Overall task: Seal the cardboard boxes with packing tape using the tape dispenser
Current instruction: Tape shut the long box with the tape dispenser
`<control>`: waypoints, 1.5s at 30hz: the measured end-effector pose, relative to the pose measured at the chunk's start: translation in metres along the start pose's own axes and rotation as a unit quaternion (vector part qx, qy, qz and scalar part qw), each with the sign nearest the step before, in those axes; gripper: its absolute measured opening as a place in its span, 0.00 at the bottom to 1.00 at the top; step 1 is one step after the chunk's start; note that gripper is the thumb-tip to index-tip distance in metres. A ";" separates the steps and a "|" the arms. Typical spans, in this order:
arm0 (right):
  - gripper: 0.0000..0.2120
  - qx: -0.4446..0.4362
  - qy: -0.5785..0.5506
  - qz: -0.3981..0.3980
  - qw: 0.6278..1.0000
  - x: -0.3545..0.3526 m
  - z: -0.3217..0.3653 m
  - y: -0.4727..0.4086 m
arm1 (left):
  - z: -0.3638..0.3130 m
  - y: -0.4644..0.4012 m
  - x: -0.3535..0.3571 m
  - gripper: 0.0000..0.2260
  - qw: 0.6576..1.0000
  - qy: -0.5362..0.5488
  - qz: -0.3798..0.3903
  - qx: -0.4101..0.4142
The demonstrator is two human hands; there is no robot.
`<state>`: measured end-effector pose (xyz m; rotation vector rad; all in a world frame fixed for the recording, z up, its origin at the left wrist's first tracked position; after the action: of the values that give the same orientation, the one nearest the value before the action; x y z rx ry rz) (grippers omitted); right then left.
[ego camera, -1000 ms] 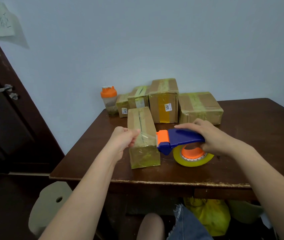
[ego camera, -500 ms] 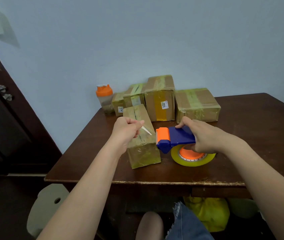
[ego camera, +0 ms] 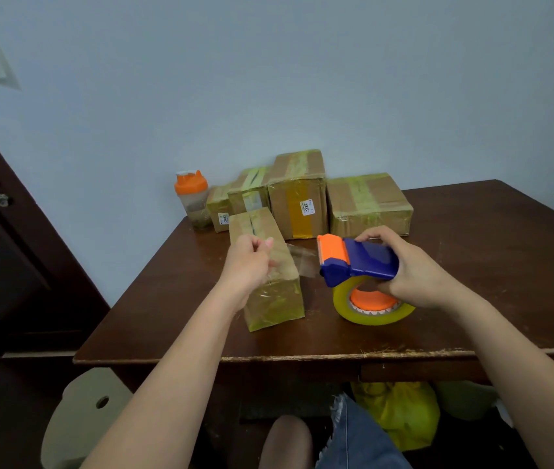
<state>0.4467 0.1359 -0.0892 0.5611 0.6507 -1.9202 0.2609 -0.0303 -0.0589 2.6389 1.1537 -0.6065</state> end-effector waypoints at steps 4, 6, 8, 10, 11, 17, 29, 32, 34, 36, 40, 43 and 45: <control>0.39 -0.023 0.074 0.038 0.996 -0.003 0.008 -0.006 | 0.001 0.003 -0.011 0.09 0.999 0.007 -0.047 -0.003; 0.43 -0.025 0.114 0.056 0.992 -0.002 0.011 -0.011 | -0.001 0.003 -0.021 0.10 0.997 -0.014 -0.079 0.004; 0.45 -0.026 0.140 0.070 0.987 0.002 0.015 -0.016 | -0.003 0.000 -0.034 0.11 0.992 -0.030 -0.121 0.015; 0.47 -0.035 0.135 0.074 0.988 0.006 0.020 -0.020 | -0.006 -0.001 -0.045 0.10 0.987 -0.033 -0.153 0.023; 0.47 -0.041 0.125 0.074 0.988 0.008 0.023 -0.021 | -0.007 -0.001 -0.050 0.09 0.985 -0.037 -0.164 0.025; 0.45 -0.057 0.111 0.082 0.989 0.009 0.037 -0.024 | -0.011 0.007 -0.066 0.09 0.973 -0.060 -0.217 0.055; 0.45 -0.041 0.156 0.110 0.981 0.006 0.035 -0.020 | -0.008 0.009 -0.075 0.11 0.968 -0.056 -0.235 0.065; 0.45 -0.028 0.148 0.103 0.983 0.000 0.029 -0.016 | -0.003 0.010 -0.076 0.10 0.970 -0.040 -0.234 0.051; 0.45 -0.017 0.173 0.096 0.980 -0.005 0.024 -0.015 | 0.007 0.012 -0.072 0.08 0.975 -0.022 -0.219 0.034; 0.45 -0.010 0.209 0.087 0.974 -0.008 0.023 -0.014 | 0.022 0.014 -0.065 0.07 0.978 -0.001 -0.206 0.018; 0.42 -0.003 0.263 0.077 0.962 -0.013 0.029 -0.014 | 0.054 0.021 -0.049 0.06 0.978 0.070 -0.195 -0.026; 0.41 0.001 0.287 0.083 0.954 -0.013 0.034 -0.019 | 0.066 0.024 -0.043 0.07 0.973 0.110 -0.199 -0.051; 0.40 0.001 0.302 0.087 0.949 -0.012 0.036 -0.022 | 0.070 0.025 -0.041 0.06 0.969 0.131 -0.199 -0.061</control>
<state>0.4277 0.1285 -0.0504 1.1887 0.9459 -1.5761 0.2338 -0.0977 -0.1033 2.4476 1.7604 -0.2345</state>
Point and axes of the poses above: each hand's wrist, its own y-axis away from the middle knuckle, its own x-axis out of the palm, z = x × y, the point moved 4 cm from there along -y, towards the middle knuckle, and after that the axes turned 8 degrees about z, right-handed, at the moved point
